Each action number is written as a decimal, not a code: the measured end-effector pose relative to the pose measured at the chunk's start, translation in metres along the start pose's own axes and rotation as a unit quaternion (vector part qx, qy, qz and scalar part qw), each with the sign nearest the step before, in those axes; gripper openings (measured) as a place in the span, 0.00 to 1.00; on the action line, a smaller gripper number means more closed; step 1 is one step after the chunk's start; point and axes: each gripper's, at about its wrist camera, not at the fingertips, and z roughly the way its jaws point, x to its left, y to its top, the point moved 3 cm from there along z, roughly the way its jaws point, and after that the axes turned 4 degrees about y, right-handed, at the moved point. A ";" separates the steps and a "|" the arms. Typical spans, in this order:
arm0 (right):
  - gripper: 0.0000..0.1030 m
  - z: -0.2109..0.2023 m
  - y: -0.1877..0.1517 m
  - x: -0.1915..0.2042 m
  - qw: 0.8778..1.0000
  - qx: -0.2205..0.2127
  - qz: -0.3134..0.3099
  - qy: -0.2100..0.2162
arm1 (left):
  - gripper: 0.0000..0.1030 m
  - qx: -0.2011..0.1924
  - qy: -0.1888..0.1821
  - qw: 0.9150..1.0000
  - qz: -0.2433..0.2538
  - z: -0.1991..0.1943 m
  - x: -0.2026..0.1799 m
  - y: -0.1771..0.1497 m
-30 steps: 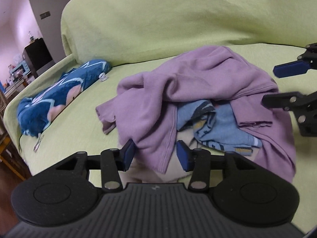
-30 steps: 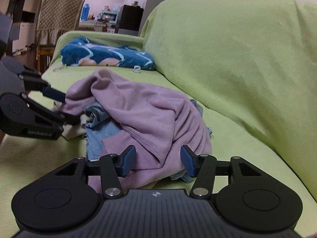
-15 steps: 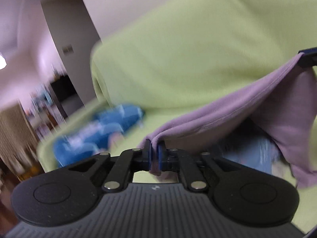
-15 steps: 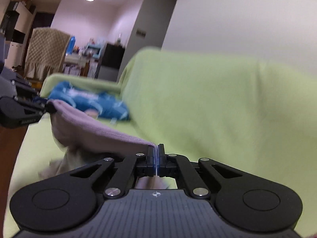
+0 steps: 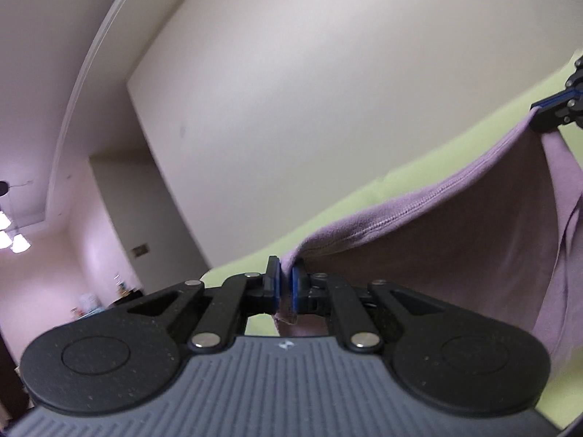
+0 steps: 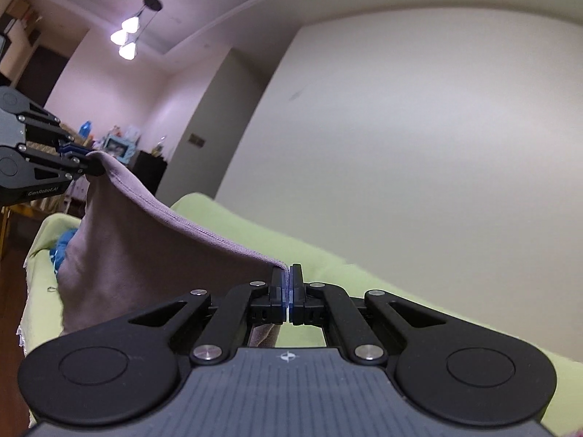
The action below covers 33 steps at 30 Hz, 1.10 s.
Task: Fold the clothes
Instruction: 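Lift the lilac top with both grippers, pulling it free of the pile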
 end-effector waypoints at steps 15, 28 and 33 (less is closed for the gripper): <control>0.00 -0.237 -0.049 -0.109 0.984 0.084 0.025 -0.156 | 0.05 -0.111 -0.261 0.956 -0.075 -0.165 -0.131 0.086; 0.17 0.041 -0.163 -0.145 0.978 0.207 -0.012 -0.012 | 0.05 0.187 -0.263 0.925 -0.200 -0.009 -0.243 -0.041; 0.53 0.137 -0.253 -0.112 0.956 0.282 0.080 0.031 | 0.06 0.353 -0.229 0.896 -0.142 0.063 -0.294 -0.166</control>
